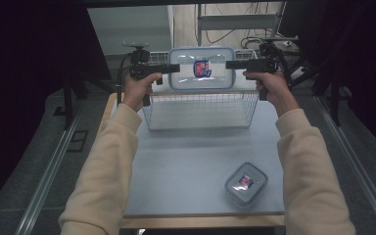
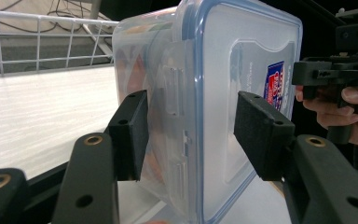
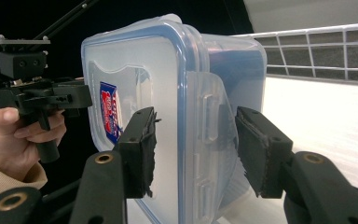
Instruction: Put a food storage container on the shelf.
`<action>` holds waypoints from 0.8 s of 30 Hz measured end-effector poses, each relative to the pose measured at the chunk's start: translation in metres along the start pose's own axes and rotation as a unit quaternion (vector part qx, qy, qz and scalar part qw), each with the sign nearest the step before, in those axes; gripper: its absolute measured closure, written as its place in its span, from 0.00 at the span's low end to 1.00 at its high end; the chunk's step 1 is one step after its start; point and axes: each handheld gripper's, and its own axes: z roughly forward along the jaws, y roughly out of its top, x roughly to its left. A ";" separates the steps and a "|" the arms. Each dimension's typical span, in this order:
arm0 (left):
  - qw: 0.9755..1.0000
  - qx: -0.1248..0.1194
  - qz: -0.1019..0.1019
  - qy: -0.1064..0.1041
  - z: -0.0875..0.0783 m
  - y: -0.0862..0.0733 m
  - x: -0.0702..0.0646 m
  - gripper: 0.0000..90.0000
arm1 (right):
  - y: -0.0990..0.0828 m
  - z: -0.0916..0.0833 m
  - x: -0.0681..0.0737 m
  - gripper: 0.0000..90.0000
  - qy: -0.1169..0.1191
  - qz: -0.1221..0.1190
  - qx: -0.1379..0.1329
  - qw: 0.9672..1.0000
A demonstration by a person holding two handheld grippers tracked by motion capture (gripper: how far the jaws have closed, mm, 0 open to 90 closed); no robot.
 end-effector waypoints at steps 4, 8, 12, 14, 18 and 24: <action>1.000 -0.003 -0.022 -0.003 0.002 0.002 0.004 0.52 | 0.004 0.002 -0.002 0.53 -0.007 0.017 0.003 1.000; 0.999 -0.006 -0.037 -0.001 0.006 0.004 0.007 0.51 | 0.007 0.004 -0.001 0.52 -0.028 0.024 0.005 0.999; 0.998 -0.012 -0.059 -0.005 0.010 0.005 0.012 0.51 | 0.009 0.008 -0.002 0.52 -0.040 0.043 0.004 0.998; 0.998 -0.010 -0.066 -0.001 0.013 0.006 0.014 0.49 | 0.010 0.010 -0.003 0.51 -0.046 0.053 0.005 0.998; 0.997 -0.010 -0.073 0.018 0.018 0.007 0.017 0.44 | 0.010 0.015 -0.004 0.50 -0.068 0.069 0.002 0.995; 0.997 -0.004 -0.063 0.036 0.025 0.004 0.016 0.36 | 0.004 0.020 -0.001 0.47 -0.096 0.072 -0.012 0.993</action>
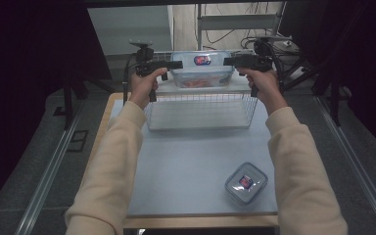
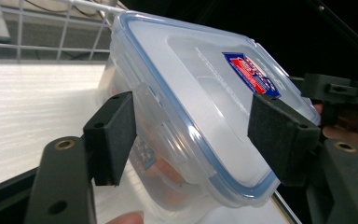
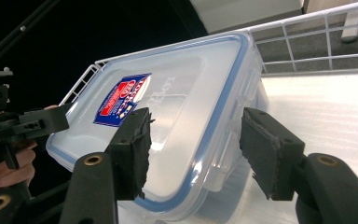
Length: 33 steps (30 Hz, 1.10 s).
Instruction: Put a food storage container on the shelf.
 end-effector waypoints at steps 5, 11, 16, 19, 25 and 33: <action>1.000 -0.005 0.019 0.000 -0.013 -0.001 -0.005 0.33 | -0.001 -0.014 0.002 0.45 0.004 -0.012 -0.020 1.000; 0.999 -0.003 0.052 0.010 -0.031 -0.008 -0.015 0.32 | -0.007 -0.030 0.002 0.44 0.016 -0.024 -0.027 0.999; 0.998 -0.004 0.056 0.010 -0.042 -0.020 -0.018 0.32 | -0.018 -0.041 0.001 0.44 0.030 -0.040 -0.028 0.998; 0.998 -0.006 0.063 0.006 -0.049 -0.028 -0.020 0.32 | -0.024 -0.046 0.002 0.44 0.038 -0.050 -0.025 0.998; 0.998 -0.012 0.068 -0.001 -0.058 -0.038 -0.022 0.33 | -0.036 -0.053 0.002 0.43 0.048 -0.061 -0.024 0.997; 0.996 -0.017 0.082 -0.016 -0.072 -0.064 -0.027 0.33 | -0.057 -0.068 -0.002 0.43 0.065 -0.071 -0.025 0.995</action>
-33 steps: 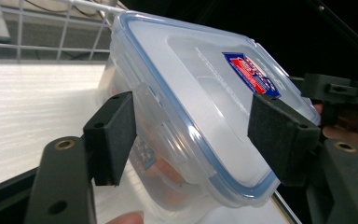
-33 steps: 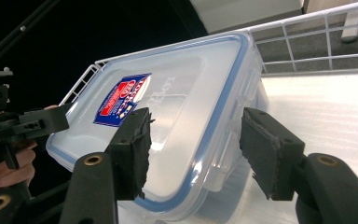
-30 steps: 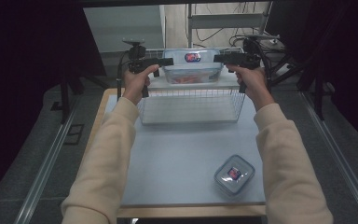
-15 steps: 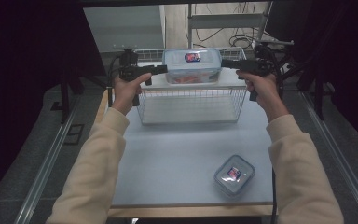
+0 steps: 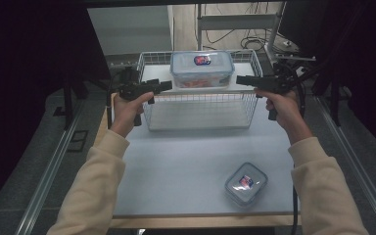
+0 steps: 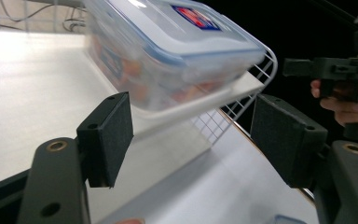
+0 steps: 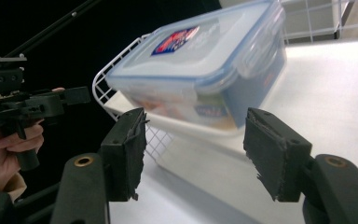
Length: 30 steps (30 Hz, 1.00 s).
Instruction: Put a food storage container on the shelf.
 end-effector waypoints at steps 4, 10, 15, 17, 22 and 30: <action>1.000 0.002 0.007 -0.005 -0.004 -0.011 -0.004 0.33 | -0.011 -0.005 -0.002 0.42 0.004 -0.006 0.003 1.000; 1.000 0.006 0.012 -0.002 -0.006 -0.023 -0.007 0.33 | -0.025 -0.012 -0.007 0.42 0.007 -0.008 0.004 1.000; 1.000 0.011 0.005 -0.001 -0.008 -0.031 -0.006 0.33 | -0.035 -0.016 -0.010 0.42 0.006 -0.011 0.001 1.000; 1.000 0.012 0.001 -0.005 -0.008 -0.036 -0.006 0.33 | -0.040 -0.018 -0.010 0.42 0.006 -0.014 0.003 1.000; 1.000 0.016 -0.005 -0.013 -0.011 -0.051 -0.007 0.33 | -0.052 -0.023 -0.011 0.41 0.008 -0.022 0.010 1.000; 1.000 0.020 -0.006 -0.011 -0.019 -0.079 -0.006 0.33 | -0.082 -0.031 -0.015 0.38 0.000 -0.021 0.022 1.000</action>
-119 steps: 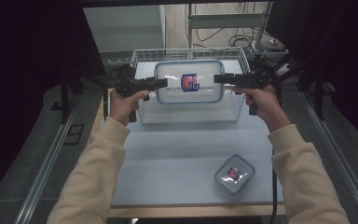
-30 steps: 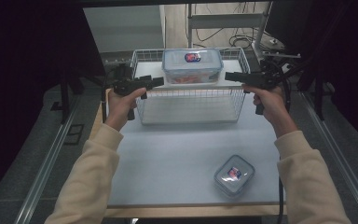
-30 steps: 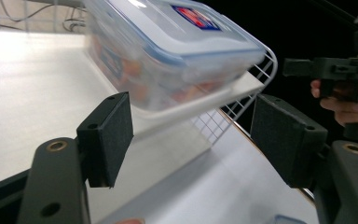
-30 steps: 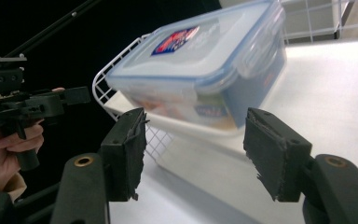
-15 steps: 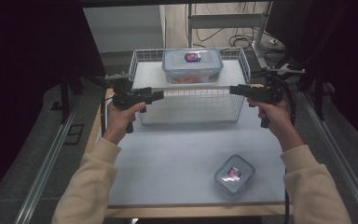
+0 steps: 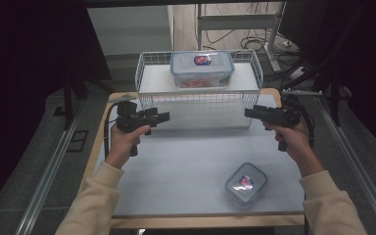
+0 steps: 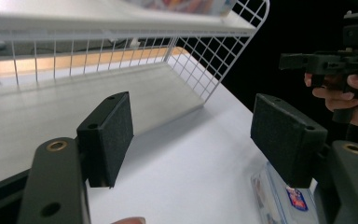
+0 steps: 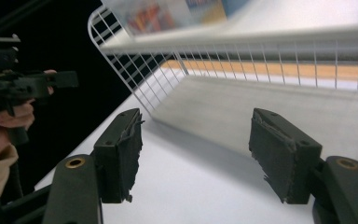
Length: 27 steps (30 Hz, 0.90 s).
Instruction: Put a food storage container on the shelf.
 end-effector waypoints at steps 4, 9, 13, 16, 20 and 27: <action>1.000 0.007 0.008 0.006 0.000 -0.014 -0.001 0.33 | -0.015 -0.002 -0.004 0.37 -0.001 0.003 0.007 1.000; 1.000 0.016 0.011 0.009 0.002 -0.034 -0.002 0.33 | -0.031 -0.006 -0.008 0.37 0.001 0.008 0.007 1.000; 1.000 0.020 0.001 0.003 0.003 -0.047 0.001 0.32 | -0.046 -0.009 -0.008 0.37 -0.002 0.008 0.013 1.000; 1.000 0.022 -0.005 0.003 0.002 -0.056 0.002 0.32 | -0.057 -0.010 -0.008 0.37 -0.006 0.006 0.021 1.000; 1.000 0.027 -0.014 0.002 0.000 -0.068 0.004 0.32 | -0.075 -0.015 -0.008 0.37 -0.010 0.002 0.032 0.999; 0.999 0.044 -0.017 0.016 -0.001 -0.089 0.004 0.32 | -0.092 -0.025 -0.003 0.37 -0.013 0.002 0.039 0.999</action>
